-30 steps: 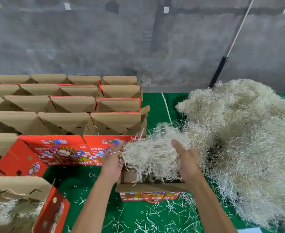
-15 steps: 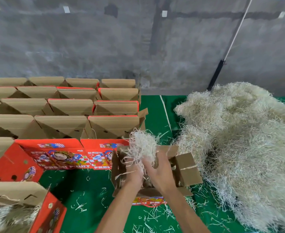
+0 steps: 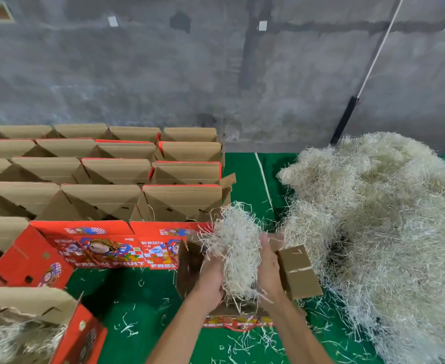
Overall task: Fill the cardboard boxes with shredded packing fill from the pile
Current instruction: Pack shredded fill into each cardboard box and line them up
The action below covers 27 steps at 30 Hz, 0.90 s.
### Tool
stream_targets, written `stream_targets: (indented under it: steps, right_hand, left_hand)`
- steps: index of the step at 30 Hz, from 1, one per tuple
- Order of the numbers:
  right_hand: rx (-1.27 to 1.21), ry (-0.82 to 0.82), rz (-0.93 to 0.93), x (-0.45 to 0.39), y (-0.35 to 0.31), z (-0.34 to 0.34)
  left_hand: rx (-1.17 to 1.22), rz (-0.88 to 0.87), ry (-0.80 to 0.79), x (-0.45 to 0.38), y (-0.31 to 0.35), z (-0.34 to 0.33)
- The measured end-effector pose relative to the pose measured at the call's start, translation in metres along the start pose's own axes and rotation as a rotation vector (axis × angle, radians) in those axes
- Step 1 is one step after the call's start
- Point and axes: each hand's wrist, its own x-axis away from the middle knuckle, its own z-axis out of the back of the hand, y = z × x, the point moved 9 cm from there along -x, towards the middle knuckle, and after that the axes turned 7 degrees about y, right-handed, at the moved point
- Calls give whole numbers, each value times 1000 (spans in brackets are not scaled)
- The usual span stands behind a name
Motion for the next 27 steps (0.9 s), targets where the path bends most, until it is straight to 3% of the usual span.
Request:
stream_targets:
  steps: [5, 7, 11, 13, 15, 18, 21, 24, 27]
  right_hand:
    - [301, 87, 243, -8, -17, 17]
    - [270, 91, 274, -10, -22, 26]
    - [309, 251, 197, -22, -16, 54]
    - [327, 250, 144, -23, -9, 61]
    - [353, 191, 70, -21, 4, 54]
    - [450, 50, 67, -12, 21, 22]
    - [583, -22, 98, -23, 26, 10]
    - [474, 126, 74, -36, 9, 41]
    - [421, 193, 22, -39, 1, 57]
  left_hand:
    - [-178, -22, 60, -17, -1, 13]
    - [-77, -7, 106, -25, 3, 34]
    - [45, 0, 268, -47, 0, 69]
    - [120, 23, 288, -48, -2, 69]
    - [49, 37, 167, -46, -6, 50]
    - [-288, -57, 27, -37, -17, 14]
    - [-211, -212, 199, -41, -1, 25]
    - [-188, -158, 309, -47, 9, 55]
    - [-212, -239, 304, -53, 18, 57]
